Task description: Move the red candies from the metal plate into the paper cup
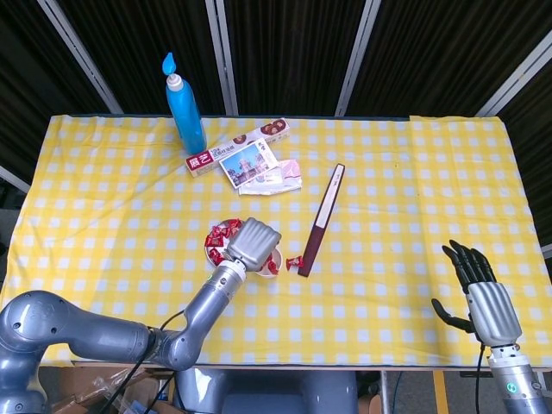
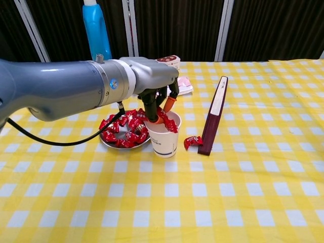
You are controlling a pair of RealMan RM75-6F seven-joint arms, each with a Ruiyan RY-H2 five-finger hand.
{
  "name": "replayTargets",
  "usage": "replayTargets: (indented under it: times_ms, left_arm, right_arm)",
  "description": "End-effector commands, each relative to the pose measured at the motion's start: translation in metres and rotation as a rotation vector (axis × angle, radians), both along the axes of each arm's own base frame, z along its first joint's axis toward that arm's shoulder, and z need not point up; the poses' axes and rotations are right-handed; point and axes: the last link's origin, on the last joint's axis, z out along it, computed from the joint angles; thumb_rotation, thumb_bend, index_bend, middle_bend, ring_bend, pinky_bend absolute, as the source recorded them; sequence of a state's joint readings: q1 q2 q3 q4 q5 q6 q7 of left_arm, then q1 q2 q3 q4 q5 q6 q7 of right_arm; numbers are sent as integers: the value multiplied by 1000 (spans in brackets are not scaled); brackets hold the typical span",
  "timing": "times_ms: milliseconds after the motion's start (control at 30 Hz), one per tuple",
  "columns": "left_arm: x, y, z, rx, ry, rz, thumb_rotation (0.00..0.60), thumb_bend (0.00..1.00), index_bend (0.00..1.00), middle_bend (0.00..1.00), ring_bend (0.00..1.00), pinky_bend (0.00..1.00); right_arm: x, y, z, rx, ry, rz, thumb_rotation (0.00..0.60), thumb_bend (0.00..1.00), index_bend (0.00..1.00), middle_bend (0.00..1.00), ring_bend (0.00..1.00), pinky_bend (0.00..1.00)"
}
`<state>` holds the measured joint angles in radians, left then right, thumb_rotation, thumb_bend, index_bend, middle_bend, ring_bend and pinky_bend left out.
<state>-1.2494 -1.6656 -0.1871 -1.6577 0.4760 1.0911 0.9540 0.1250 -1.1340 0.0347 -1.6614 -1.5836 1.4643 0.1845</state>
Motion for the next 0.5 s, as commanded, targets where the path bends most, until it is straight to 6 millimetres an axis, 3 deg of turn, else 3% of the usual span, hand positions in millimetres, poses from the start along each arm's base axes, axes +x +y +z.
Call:
replayTargets:
  times_ms: [33, 500]
  left_arm:
    - [1, 0, 1, 2, -5, -1, 600, 321, 539, 718, 815, 901]
    - [5, -2, -3, 11, -30, -18, 600, 337, 584, 748, 815, 902]
  right_arm:
    - [0, 0, 0, 0, 0, 0, 600, 388, 0, 0, 0, 0]
    - [0, 0, 0, -2, -2, 2, 600, 387, 0, 0, 0, 0]
